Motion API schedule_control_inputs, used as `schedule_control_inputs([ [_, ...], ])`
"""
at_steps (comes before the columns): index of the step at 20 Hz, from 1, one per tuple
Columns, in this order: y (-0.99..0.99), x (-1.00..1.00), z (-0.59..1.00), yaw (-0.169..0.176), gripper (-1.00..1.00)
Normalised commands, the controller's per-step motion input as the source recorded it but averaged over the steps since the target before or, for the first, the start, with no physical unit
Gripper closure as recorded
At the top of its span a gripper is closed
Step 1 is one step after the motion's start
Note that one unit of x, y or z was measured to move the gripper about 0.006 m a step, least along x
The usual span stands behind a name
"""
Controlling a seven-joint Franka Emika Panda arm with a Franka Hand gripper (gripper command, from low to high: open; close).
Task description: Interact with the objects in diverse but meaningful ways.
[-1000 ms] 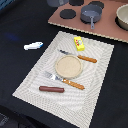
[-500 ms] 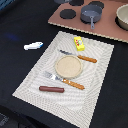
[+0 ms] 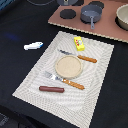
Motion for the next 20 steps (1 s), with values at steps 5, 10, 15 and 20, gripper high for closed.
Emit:
schedule_control_inputs([
  [5, 0.4, 0.21, -0.01, -0.012, 1.0],
  [10, 0.36, 0.26, -0.04, -0.022, 1.0],
  [15, 0.33, 0.28, -0.06, -0.022, 1.0],
  [20, 0.32, 0.29, -0.11, -0.017, 1.0],
])
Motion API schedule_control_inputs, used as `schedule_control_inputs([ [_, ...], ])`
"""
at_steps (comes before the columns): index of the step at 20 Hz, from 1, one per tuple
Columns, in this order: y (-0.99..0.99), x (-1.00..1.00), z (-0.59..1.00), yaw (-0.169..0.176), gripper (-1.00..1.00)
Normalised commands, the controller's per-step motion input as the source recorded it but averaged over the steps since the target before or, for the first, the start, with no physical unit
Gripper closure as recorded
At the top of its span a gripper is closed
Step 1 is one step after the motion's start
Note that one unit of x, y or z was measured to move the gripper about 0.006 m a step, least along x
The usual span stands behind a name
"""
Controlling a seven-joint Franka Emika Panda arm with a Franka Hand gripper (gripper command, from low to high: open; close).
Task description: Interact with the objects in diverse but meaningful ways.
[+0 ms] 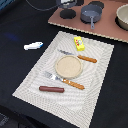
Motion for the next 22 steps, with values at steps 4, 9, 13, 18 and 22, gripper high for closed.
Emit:
schedule_control_inputs([
  [4, 0.31, 0.29, -0.12, -0.018, 1.0],
  [9, 0.29, 0.25, -0.12, -0.019, 1.0],
  [13, 0.28, 0.26, -0.09, -0.021, 1.0],
  [18, 0.26, 0.25, -0.09, -0.023, 1.0],
  [22, 0.21, 0.22, -0.13, -0.016, 1.0],
])
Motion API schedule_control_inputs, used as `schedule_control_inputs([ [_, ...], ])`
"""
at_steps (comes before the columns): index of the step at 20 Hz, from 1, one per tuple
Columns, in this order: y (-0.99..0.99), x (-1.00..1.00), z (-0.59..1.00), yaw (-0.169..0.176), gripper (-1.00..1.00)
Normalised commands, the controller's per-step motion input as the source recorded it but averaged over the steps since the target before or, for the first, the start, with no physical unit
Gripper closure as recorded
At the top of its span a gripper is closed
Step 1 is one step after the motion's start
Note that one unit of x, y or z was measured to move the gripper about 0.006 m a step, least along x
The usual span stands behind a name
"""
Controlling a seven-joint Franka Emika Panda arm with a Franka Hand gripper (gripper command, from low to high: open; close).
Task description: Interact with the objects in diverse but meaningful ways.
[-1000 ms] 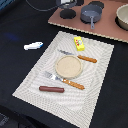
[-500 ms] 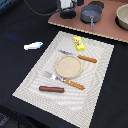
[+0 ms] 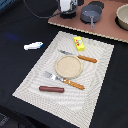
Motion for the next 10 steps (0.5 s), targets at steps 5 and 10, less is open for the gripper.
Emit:
schedule_control_inputs([
  [5, 0.18, 0.16, -0.17, -0.006, 1.0],
  [10, 0.09, -0.01, -0.18, 0.0, -1.0],
])
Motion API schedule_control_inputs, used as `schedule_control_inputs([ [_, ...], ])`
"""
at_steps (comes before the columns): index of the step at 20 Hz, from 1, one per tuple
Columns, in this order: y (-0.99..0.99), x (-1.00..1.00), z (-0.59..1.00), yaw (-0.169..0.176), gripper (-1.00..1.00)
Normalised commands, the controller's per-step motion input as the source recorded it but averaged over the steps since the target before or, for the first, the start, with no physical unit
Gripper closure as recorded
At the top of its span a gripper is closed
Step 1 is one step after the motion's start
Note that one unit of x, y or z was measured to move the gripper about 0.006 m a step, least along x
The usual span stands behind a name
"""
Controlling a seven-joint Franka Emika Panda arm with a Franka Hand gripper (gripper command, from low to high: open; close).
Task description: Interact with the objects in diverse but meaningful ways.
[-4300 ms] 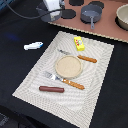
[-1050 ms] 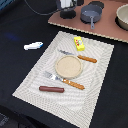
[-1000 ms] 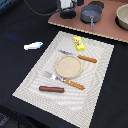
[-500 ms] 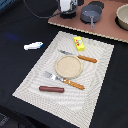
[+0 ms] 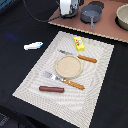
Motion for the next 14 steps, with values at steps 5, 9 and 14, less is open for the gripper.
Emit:
schedule_control_inputs([
  [5, 0.09, 0.0, -0.11, 0.0, -1.0],
  [9, 0.1, 0.0, 0.34, -0.002, -1.0],
  [14, 0.03, 0.01, 0.68, -0.003, -1.0],
])
